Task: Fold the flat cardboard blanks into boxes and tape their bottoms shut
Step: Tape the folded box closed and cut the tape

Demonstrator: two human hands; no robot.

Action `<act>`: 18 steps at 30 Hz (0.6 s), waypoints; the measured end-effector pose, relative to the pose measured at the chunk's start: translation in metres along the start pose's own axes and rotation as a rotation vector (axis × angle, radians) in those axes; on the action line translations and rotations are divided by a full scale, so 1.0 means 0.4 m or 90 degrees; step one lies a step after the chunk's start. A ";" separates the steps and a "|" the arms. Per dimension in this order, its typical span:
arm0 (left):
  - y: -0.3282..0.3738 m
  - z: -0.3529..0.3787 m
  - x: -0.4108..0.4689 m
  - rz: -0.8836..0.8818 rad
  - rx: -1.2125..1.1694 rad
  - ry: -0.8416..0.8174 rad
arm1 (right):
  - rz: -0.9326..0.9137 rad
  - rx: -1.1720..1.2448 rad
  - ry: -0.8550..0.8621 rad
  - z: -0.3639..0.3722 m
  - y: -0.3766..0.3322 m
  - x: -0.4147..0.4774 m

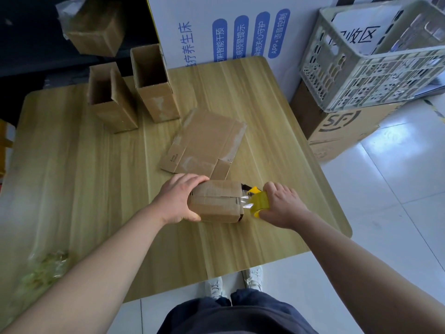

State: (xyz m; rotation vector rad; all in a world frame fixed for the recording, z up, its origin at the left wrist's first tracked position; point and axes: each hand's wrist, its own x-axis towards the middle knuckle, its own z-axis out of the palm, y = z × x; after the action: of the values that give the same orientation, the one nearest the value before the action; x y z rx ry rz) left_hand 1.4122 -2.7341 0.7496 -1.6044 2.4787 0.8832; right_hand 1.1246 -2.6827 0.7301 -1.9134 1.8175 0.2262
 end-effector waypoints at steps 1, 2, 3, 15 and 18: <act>0.001 -0.006 -0.002 -0.007 0.014 -0.008 | -0.016 0.012 -0.013 0.001 -0.005 -0.001; 0.002 -0.012 -0.003 -0.019 0.030 -0.020 | -0.029 0.020 -0.032 0.003 -0.012 -0.003; 0.005 -0.019 -0.003 -0.034 0.049 -0.035 | -0.033 0.031 -0.052 0.007 -0.021 -0.002; 0.085 0.061 -0.008 -0.216 0.061 -0.007 | -0.037 0.102 -0.102 0.065 -0.083 0.016; 0.086 0.084 0.004 -0.214 0.197 0.033 | -0.018 0.152 -0.098 0.077 -0.082 0.018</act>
State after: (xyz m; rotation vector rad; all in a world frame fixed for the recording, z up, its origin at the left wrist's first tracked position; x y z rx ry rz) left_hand 1.3737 -2.7087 0.7356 -1.8627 2.1458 0.3964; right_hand 1.1637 -2.6754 0.7079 -1.7057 1.6367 0.1356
